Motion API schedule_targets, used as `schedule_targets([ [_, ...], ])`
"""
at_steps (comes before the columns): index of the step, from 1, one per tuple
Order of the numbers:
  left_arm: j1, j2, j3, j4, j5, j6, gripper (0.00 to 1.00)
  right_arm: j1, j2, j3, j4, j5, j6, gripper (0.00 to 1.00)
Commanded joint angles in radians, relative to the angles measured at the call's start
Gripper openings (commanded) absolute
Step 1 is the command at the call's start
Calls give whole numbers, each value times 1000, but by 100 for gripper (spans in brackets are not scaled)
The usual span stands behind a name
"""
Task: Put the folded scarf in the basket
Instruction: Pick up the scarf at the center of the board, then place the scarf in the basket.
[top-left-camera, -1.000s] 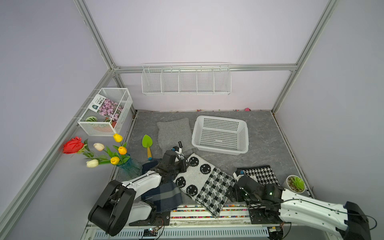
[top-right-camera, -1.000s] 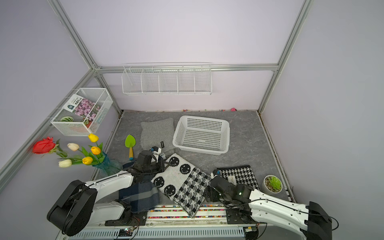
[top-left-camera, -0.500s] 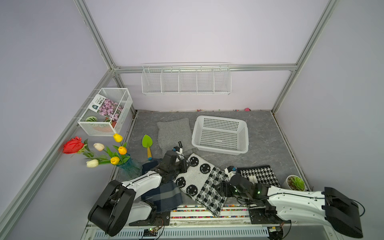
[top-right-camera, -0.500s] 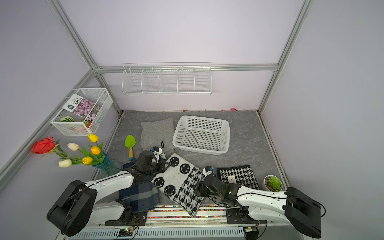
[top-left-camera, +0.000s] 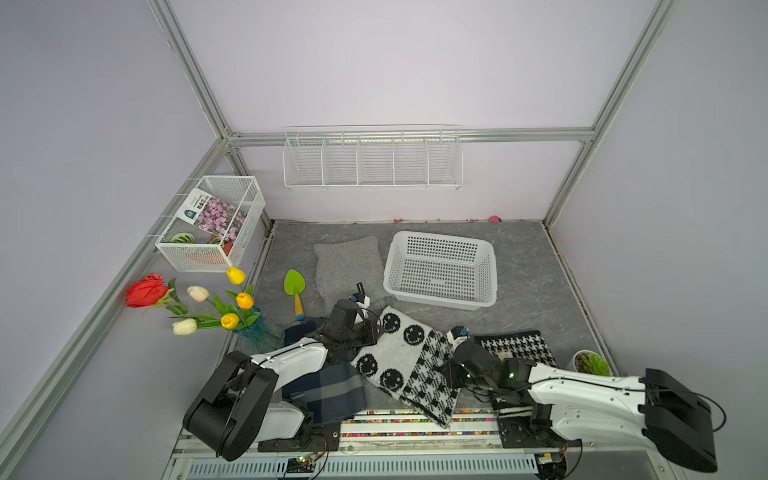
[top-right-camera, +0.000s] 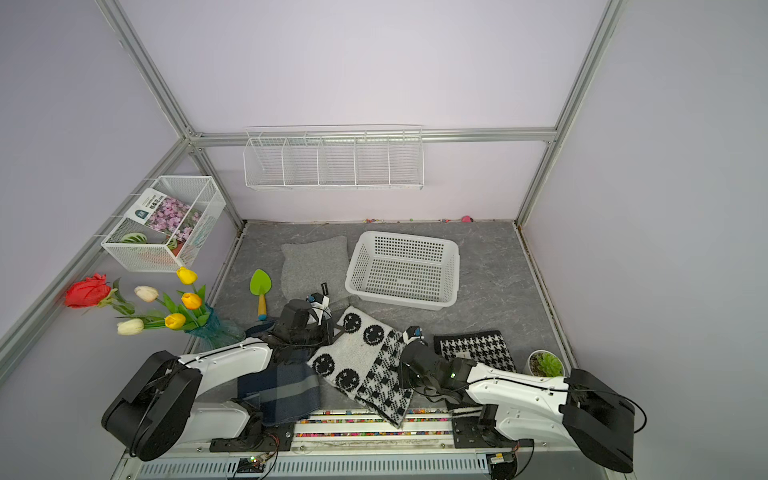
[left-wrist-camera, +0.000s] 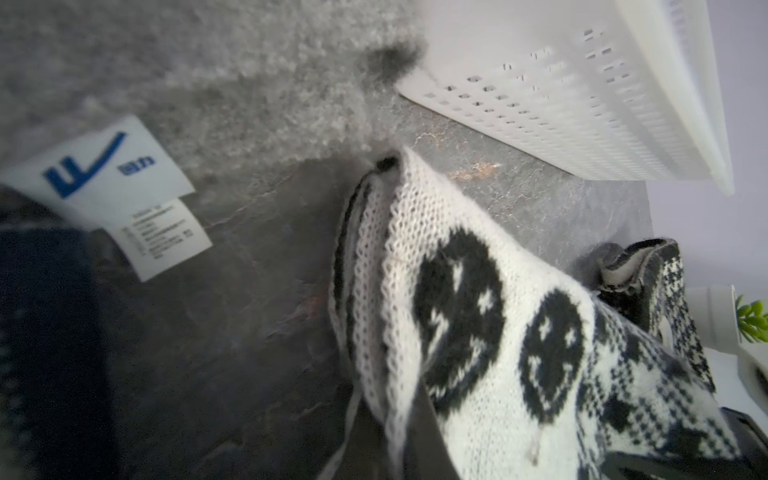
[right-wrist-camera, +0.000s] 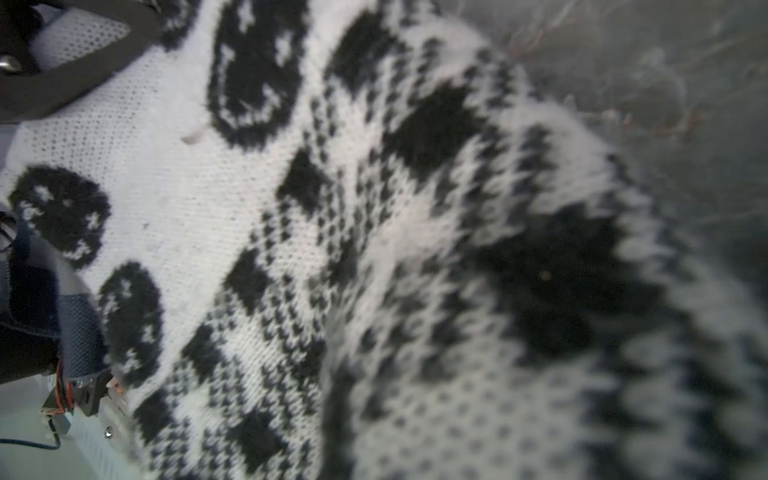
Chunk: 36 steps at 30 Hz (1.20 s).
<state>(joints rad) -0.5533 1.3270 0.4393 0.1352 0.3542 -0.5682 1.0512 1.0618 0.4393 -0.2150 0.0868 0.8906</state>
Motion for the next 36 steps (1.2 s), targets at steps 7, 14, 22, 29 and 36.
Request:
schedule_targets([
  [7,-77,-232,87,-88,-3,-19,0,-7,-100,325,-441,85,-233,0],
  [14,-80,-313,197,-159,1,-18,0,-21,-35,615,-647,98,-359,0],
  [22,-73,-251,332,-116,-108,-52,0,-249,113,861,-751,28,-526,0],
  [29,-68,31,595,-139,-174,-28,0,-492,275,991,-729,-73,-631,0],
  [36,-36,284,782,-86,-207,-19,0,-616,453,1089,-685,-40,-707,0],
])
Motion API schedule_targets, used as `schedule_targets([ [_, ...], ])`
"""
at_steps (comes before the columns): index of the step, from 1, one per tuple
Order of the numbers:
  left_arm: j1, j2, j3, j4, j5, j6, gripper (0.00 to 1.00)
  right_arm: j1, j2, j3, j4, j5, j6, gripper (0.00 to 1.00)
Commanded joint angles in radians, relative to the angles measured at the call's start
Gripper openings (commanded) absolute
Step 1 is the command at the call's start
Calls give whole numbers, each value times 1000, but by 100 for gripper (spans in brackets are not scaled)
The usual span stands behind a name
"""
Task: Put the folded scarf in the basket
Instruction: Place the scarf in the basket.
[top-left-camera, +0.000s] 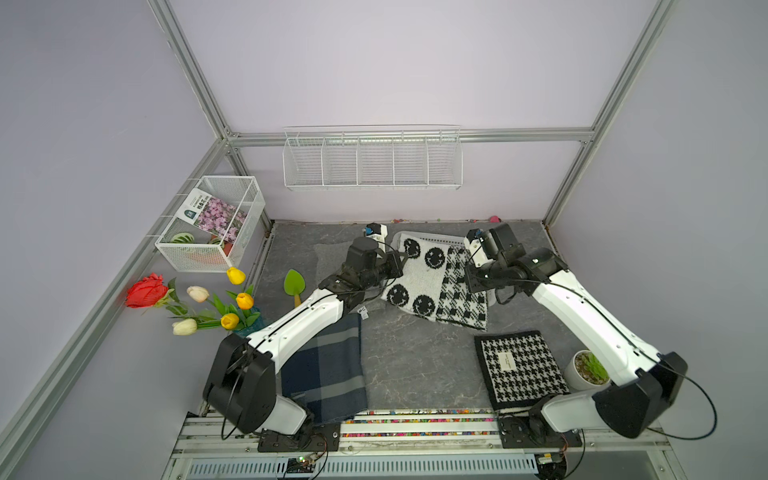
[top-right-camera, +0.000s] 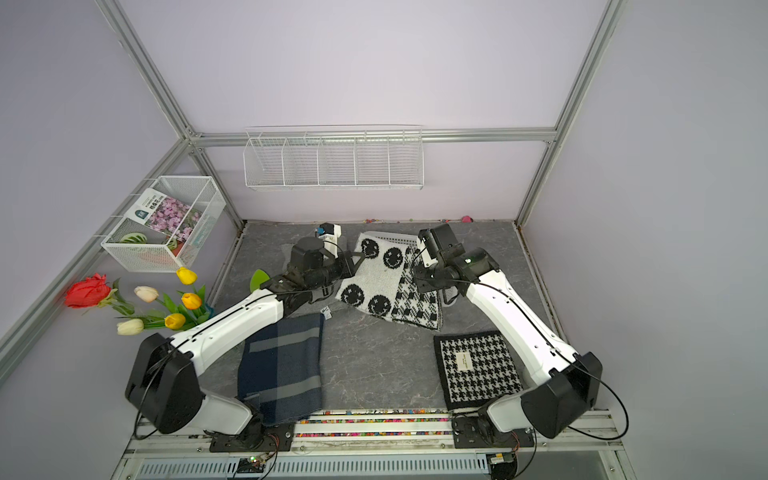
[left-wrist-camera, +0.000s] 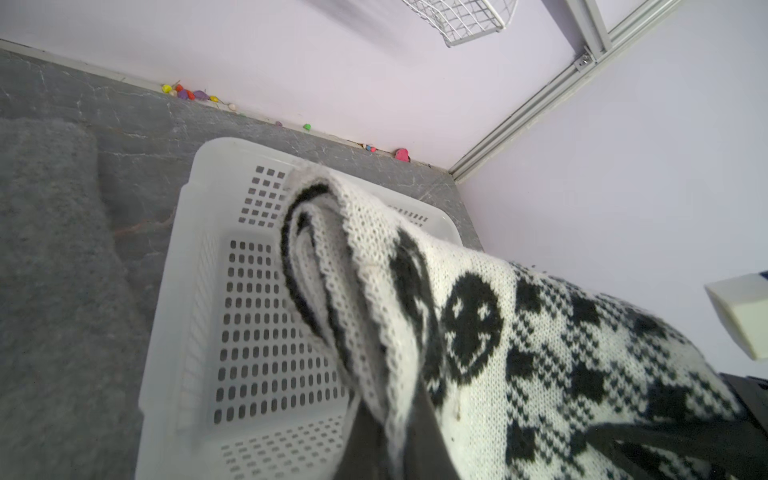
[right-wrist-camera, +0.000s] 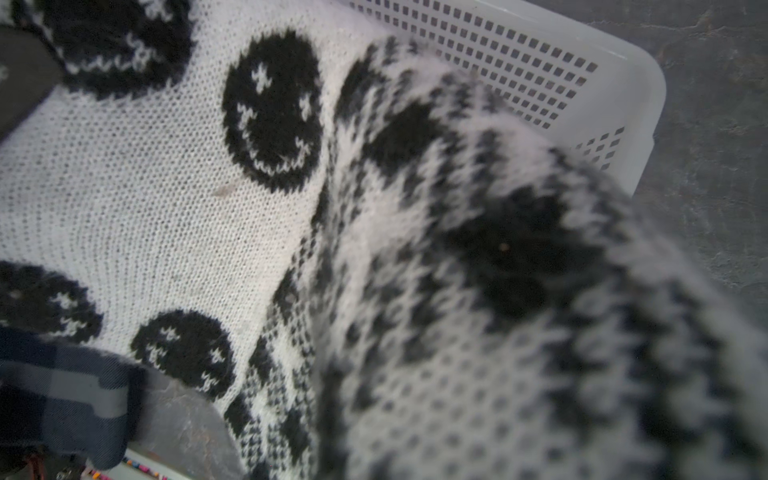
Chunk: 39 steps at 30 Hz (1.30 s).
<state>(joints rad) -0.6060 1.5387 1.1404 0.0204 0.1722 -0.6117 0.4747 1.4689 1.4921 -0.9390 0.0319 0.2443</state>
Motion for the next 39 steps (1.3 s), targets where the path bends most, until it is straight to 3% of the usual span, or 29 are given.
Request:
schedule_targets([
  [1,20,105,103,29,-24,24,0,-56,66,40,58,1,-70,0],
  [6,47,267,165,145,130,-1,0,-98,200,97,78,21,-86,0],
  [10,58,365,234,118,111,8,0,-116,295,106,106,52,-97,0],
  [18,95,476,220,214,142,-17,0,-125,479,162,110,136,-90,0],
  [27,94,522,194,276,113,6,0,-129,499,69,296,200,-66,0],
  [37,94,553,258,127,115,50,1,-132,516,75,217,265,-71,0],
  [39,95,550,270,92,97,63,7,-134,502,63,212,270,-67,0],
])
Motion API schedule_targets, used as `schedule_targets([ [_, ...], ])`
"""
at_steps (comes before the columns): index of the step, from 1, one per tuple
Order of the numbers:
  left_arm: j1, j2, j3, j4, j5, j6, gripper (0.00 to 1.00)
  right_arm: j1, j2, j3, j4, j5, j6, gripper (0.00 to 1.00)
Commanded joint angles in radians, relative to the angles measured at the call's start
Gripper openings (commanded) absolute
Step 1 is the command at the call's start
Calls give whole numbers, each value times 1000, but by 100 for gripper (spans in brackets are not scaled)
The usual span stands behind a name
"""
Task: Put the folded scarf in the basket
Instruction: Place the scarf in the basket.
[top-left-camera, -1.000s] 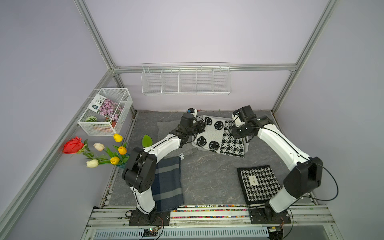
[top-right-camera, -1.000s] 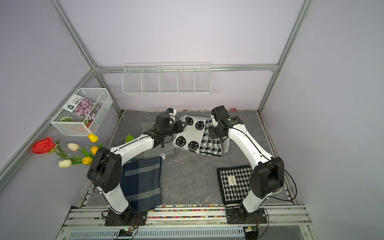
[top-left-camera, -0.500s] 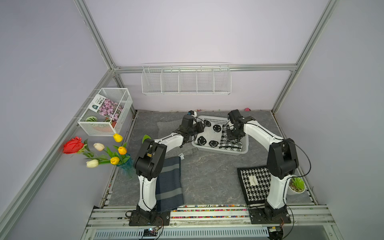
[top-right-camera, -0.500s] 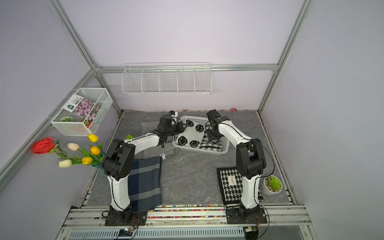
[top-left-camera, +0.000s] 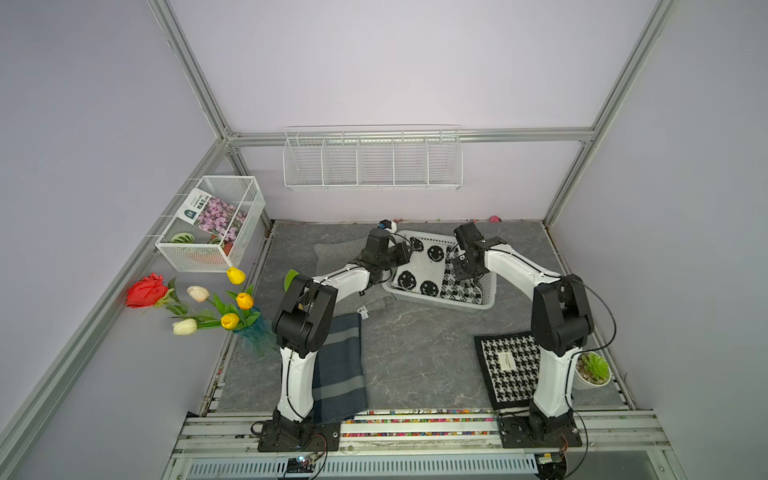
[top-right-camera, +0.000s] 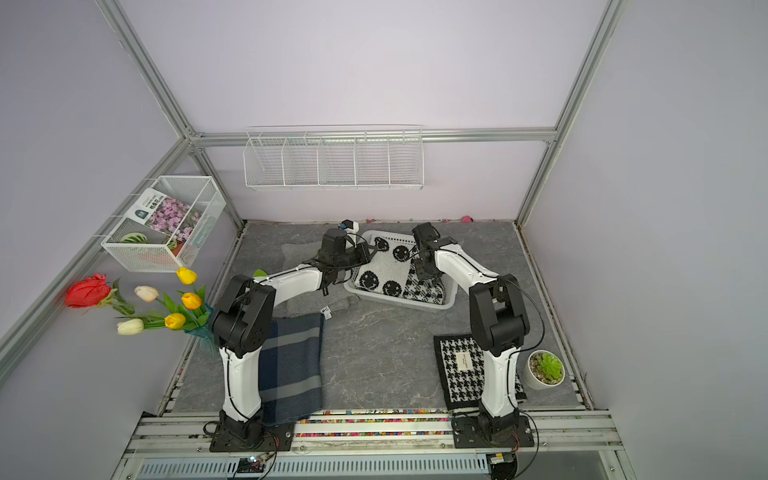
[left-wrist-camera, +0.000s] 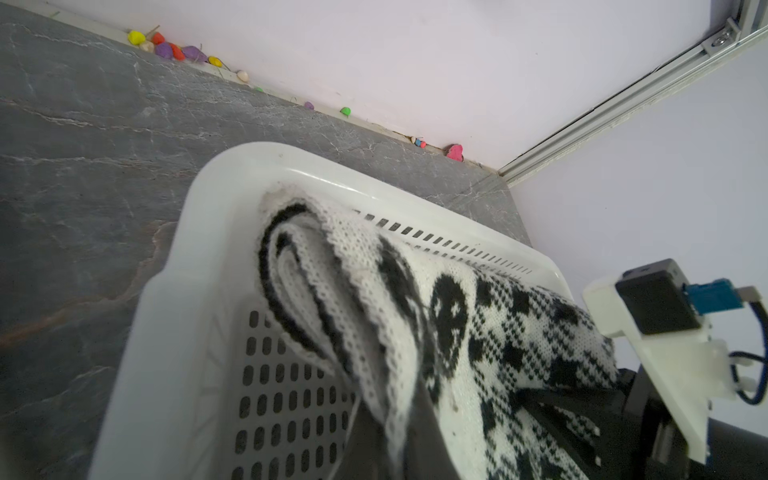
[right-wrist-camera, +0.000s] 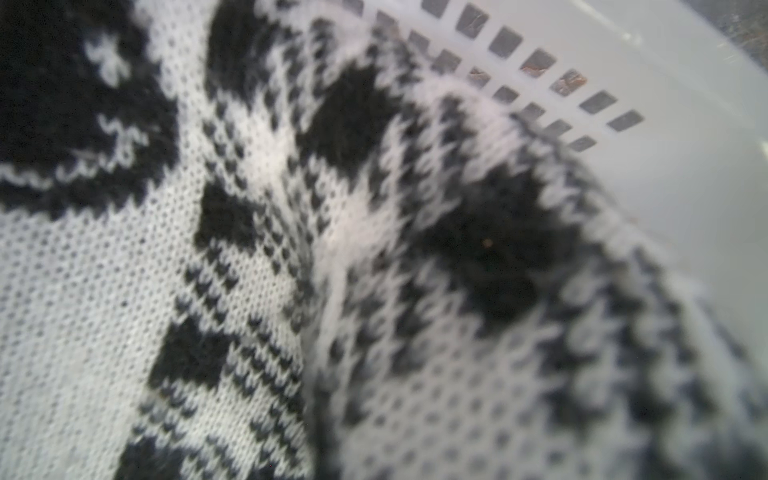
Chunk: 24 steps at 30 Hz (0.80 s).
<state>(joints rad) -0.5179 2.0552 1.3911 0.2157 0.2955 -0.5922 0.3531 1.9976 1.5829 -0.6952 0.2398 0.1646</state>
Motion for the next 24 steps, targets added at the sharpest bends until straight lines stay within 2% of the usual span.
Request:
schedule_targets([
  [1,7,33,20,-110,-29,49,10,-11,-32,-31,-34,62,16,0],
  [2,7,31,19,-116,-35,52,15,-11,-35,-34,-38,61,16,0],
  [3,7,29,17,-113,-38,52,24,-11,-37,-35,-40,60,17,0],
  [4,7,26,14,-116,-42,53,28,-12,-41,-38,-43,64,16,0],
  [12,7,9,-1,-113,-82,58,44,-9,-85,-42,-95,68,23,0],
  [17,-1,3,17,-124,-74,63,46,-8,-68,-15,-169,64,26,2],
  [18,-6,5,25,-131,-77,66,46,-8,-67,-15,-174,66,25,12],
  [21,-24,-1,28,-133,-103,77,47,-7,-75,-13,-195,79,32,33],
  [24,-47,-31,25,-137,-152,103,48,4,-124,-26,-190,100,39,45],
])
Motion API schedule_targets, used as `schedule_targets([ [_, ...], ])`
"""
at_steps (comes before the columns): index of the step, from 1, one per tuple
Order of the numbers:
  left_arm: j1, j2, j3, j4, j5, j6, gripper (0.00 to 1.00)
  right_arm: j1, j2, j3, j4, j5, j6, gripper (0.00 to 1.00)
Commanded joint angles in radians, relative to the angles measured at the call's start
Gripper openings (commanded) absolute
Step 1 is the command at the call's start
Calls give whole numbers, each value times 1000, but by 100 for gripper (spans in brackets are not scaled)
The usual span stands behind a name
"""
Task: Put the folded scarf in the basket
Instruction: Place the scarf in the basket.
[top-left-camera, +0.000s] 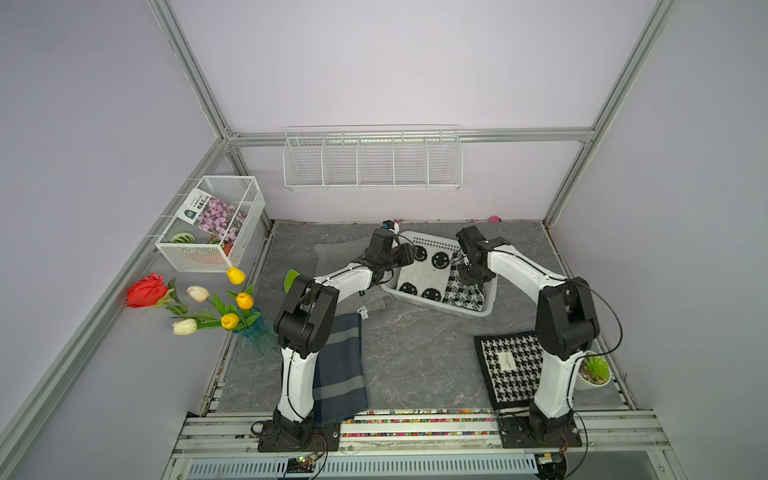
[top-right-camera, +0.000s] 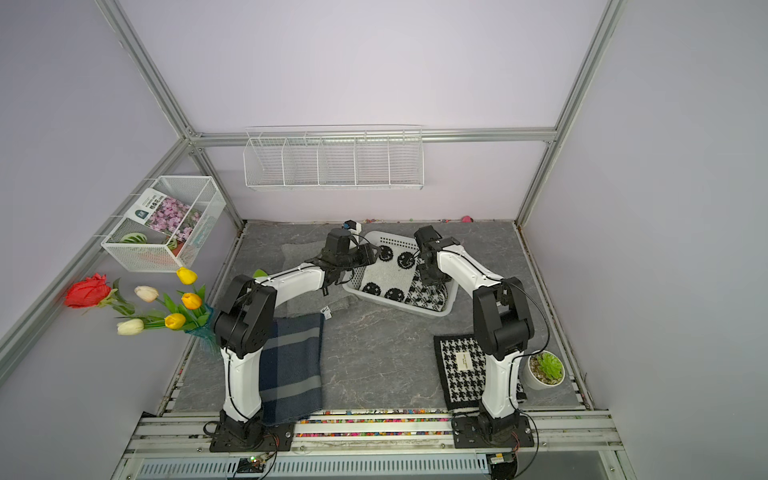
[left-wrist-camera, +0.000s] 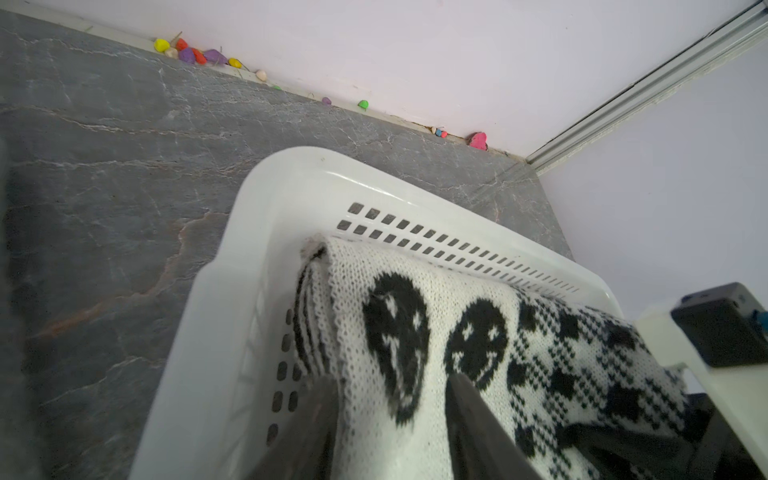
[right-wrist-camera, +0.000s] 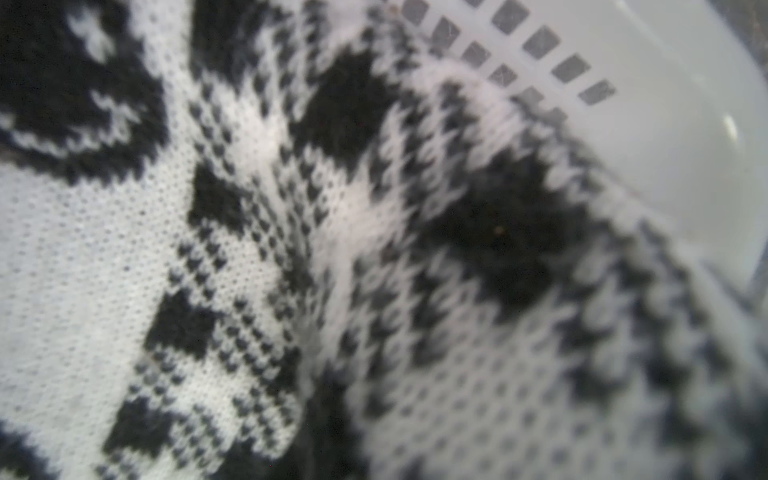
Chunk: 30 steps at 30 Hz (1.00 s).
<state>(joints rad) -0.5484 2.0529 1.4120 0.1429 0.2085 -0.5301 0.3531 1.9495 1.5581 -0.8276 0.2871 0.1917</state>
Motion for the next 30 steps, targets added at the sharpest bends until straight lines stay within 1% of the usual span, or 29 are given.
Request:
schedule_targets([
  [1,-24,-39,4,-66,-78,50,48,6,-98,-10,-52,63,11,47],
  [5,-50,-64,25,-87,-91,73,49,10,-162,-21,-59,122,9,49],
  [10,-89,-75,42,-85,-116,96,49,67,-228,-23,-58,188,2,49],
  [15,-110,-47,71,-77,-98,92,48,81,-266,-59,11,116,1,48],
  [17,-111,-29,79,-60,-76,76,47,81,-266,-86,74,52,-7,47],
  [19,-111,1,100,-54,-44,61,47,64,-235,-102,140,5,-9,45],
  [23,-111,58,144,-66,-12,45,47,22,-116,-61,136,-62,3,42],
  [25,-107,106,195,-116,-28,61,47,16,-54,-31,110,-44,2,41],
  [27,-98,144,229,-148,-48,74,46,14,-16,-15,87,2,-2,40],
  [30,-74,186,242,-155,-50,67,45,13,29,-6,95,54,-23,40],
])
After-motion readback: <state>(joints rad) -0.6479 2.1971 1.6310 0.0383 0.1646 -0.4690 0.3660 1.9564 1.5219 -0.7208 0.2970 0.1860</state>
